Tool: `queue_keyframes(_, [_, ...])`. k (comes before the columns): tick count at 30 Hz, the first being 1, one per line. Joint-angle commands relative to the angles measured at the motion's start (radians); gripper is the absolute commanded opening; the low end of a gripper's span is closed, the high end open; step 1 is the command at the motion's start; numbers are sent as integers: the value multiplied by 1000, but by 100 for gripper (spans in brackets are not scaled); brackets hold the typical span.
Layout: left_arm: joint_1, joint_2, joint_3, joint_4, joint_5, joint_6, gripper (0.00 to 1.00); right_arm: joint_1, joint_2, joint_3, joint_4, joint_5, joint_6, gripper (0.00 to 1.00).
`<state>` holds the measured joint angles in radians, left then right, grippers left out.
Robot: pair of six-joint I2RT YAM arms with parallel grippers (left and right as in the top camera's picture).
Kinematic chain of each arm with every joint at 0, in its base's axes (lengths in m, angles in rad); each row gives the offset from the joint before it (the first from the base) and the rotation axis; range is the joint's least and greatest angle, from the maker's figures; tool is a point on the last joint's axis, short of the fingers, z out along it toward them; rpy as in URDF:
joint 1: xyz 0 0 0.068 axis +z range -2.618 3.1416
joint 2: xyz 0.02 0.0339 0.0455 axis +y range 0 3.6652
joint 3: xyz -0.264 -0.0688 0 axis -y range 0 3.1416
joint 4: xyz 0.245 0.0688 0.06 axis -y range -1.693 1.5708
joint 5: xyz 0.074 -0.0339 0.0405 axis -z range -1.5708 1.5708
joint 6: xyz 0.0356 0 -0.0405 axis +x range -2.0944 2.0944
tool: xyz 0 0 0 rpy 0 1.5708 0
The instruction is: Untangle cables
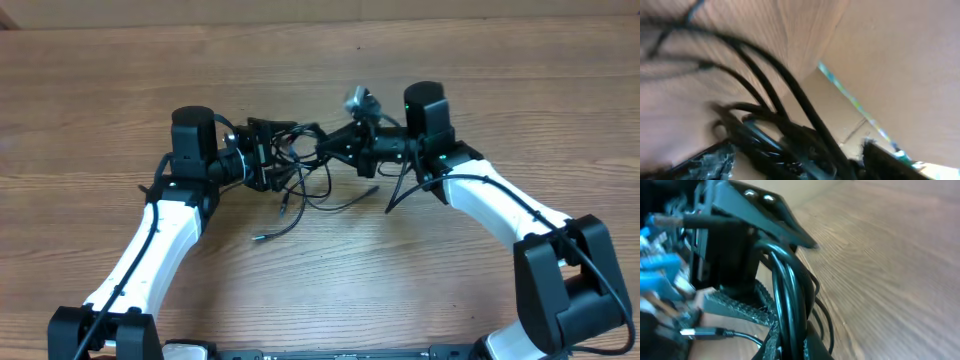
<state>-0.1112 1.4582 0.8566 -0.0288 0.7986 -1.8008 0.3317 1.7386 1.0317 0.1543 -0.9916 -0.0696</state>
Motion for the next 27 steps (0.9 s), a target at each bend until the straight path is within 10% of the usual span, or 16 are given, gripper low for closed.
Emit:
queue_keyframes(1, [8,-5,8,4,-68,333,100,-92,-1,3,-18,-46,253,4])
queue_keyframes(14, [31,-5,9,166,60,607,100,-195,-1,3,-124,-44,995,4])
queue_keyframes(27, [-116,-5,9,161,16,111,99,-192,-1,3,-161,92,1262,4])
